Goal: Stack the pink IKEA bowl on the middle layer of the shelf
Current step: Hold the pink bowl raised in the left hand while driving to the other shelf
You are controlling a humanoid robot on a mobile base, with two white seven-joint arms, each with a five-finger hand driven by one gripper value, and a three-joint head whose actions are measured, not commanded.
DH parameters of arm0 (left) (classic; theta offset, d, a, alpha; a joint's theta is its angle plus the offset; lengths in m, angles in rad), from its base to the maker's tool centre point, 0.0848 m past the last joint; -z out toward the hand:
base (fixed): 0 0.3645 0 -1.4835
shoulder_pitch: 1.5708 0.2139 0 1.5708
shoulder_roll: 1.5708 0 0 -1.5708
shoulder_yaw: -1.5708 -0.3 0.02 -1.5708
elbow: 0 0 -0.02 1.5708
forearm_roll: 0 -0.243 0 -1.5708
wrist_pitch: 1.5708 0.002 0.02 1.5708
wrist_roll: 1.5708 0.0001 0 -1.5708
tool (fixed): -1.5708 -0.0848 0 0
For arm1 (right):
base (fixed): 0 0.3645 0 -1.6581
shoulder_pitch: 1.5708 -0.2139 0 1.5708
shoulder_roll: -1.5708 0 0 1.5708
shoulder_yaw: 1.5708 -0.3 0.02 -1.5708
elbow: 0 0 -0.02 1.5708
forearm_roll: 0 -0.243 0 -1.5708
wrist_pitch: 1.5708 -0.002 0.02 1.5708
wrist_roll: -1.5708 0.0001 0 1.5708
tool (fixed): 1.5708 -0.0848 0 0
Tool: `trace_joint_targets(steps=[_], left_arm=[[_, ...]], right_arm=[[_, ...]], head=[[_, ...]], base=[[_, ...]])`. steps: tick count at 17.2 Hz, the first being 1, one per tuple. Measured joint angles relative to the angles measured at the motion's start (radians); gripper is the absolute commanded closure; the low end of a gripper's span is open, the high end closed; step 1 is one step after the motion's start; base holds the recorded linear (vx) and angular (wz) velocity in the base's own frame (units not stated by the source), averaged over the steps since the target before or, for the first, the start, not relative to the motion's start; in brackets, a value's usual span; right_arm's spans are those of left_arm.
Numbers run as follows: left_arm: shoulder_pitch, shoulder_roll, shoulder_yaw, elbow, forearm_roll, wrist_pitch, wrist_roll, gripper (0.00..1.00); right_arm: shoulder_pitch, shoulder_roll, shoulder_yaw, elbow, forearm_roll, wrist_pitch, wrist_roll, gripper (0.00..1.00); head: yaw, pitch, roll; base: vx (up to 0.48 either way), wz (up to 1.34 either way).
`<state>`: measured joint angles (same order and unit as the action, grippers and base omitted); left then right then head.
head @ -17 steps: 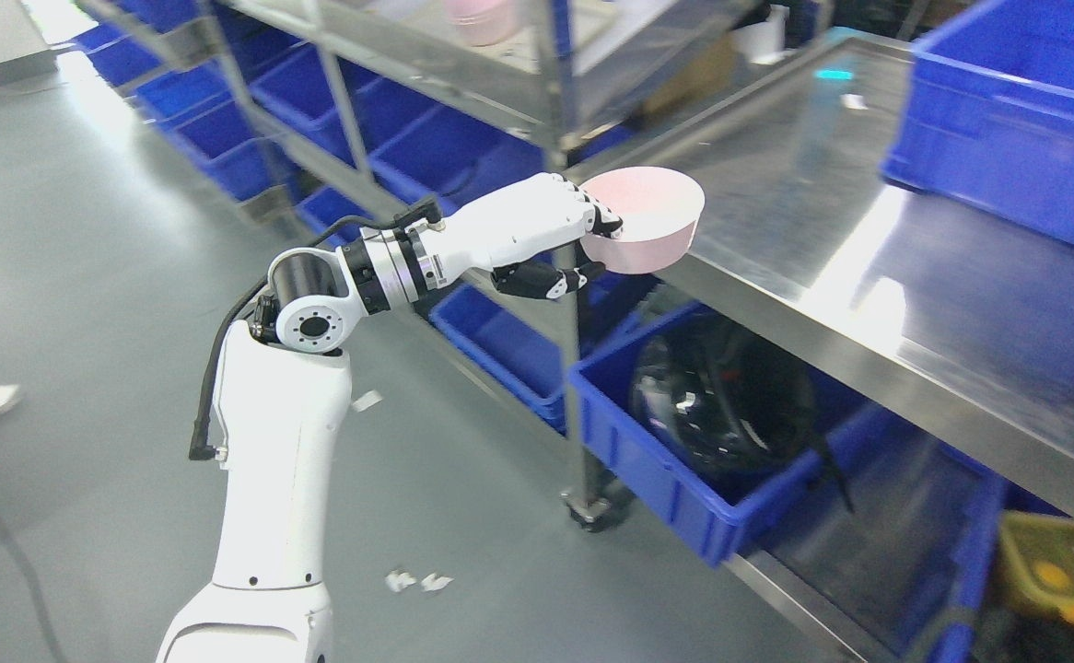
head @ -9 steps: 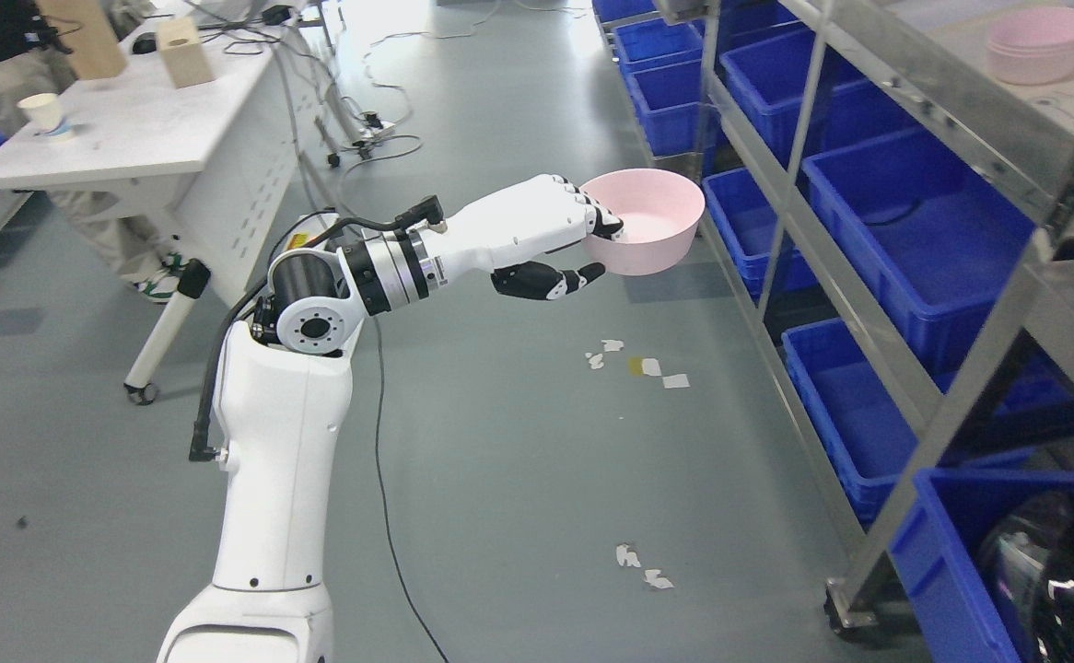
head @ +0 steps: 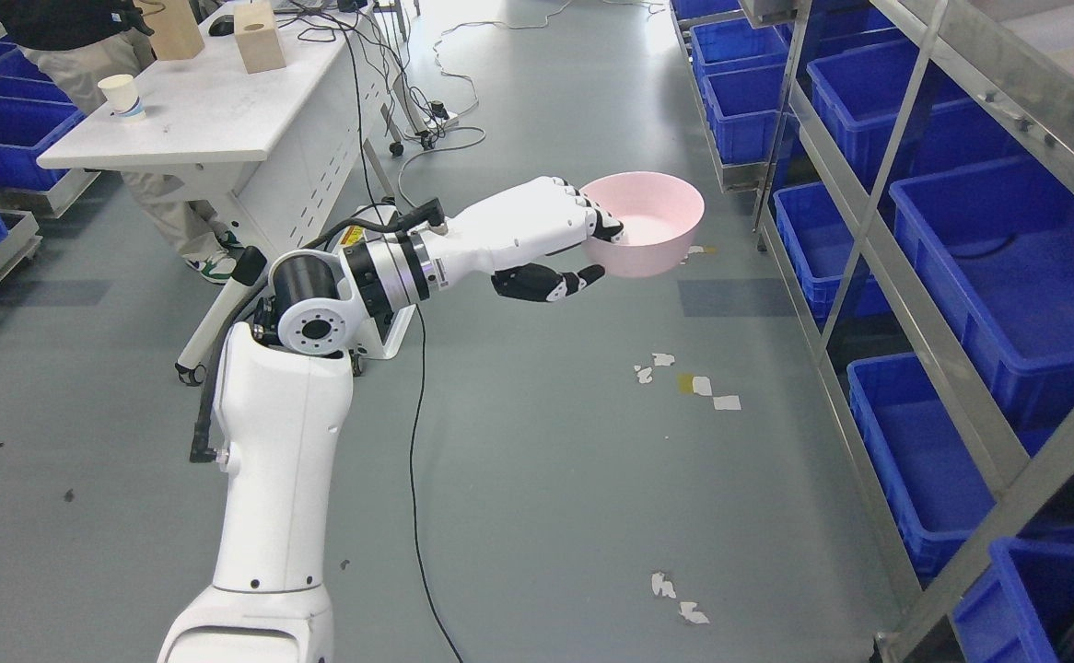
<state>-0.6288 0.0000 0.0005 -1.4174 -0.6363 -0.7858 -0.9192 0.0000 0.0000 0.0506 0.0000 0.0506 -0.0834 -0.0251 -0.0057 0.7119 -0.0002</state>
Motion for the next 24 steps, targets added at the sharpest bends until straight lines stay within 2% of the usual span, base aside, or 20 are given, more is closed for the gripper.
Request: trace_joint_targets(steps=[24], left_arm=[[0.002, 0.0, 0.037, -0.022, -0.005, 0.0, -0.003, 0.98]], right_arm=[[0.0, 0.0, 0.0, 0.0, 0.0, 0.0, -0.006, 0.0]], head=[[0.0, 0.0, 0.0]], base=[[0.277, 0.02]])
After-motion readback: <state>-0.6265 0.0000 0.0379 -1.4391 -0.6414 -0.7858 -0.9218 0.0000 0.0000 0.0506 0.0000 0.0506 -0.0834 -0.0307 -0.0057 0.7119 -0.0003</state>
